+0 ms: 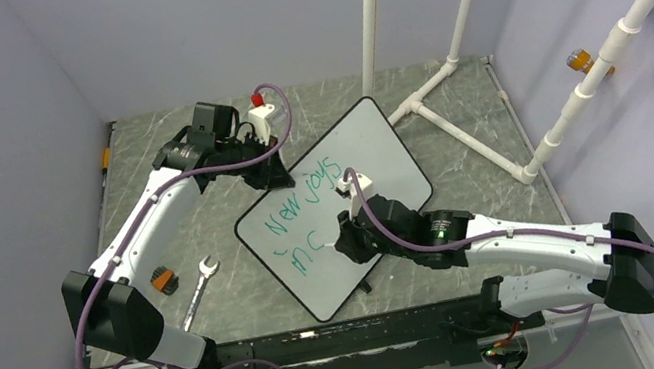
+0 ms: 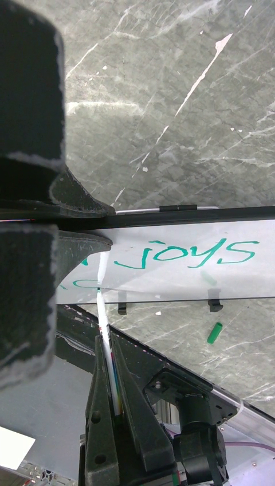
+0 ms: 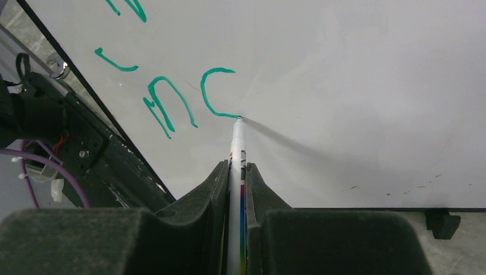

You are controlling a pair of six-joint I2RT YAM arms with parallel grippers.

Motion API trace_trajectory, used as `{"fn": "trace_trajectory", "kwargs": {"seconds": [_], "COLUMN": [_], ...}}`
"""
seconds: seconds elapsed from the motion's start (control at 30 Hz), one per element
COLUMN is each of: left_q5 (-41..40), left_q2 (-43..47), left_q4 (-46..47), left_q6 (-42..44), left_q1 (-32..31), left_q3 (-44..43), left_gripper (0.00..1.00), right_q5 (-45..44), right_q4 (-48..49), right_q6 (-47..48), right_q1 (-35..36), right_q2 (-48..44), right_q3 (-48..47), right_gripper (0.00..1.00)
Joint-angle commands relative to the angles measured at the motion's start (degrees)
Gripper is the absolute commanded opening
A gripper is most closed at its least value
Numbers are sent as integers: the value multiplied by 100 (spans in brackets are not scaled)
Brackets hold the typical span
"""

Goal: Write a sentence on the whiteboard

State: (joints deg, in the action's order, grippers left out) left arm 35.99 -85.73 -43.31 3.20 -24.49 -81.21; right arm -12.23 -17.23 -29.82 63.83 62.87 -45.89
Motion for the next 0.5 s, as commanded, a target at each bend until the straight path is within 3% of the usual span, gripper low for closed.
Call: {"fn": "trace_trajectory", "kwargs": {"seconds": [0.0,0.47], "left_q5": [-586,-618], "left_q2": [25,42], "left_q4": [56,46], "left_q6": [787,787], "left_q1": [-209,-214], "left_q3": [140,132], "left_gripper": [0,0], "right_q5": [-429,-536], "right_q4": [-160,-545], "right_q6": [42,117], "right_q1": [-30,-33], "right_q2": [-77,-470], "right_q3": [-266,-825], "right_gripper": [0,0]}}
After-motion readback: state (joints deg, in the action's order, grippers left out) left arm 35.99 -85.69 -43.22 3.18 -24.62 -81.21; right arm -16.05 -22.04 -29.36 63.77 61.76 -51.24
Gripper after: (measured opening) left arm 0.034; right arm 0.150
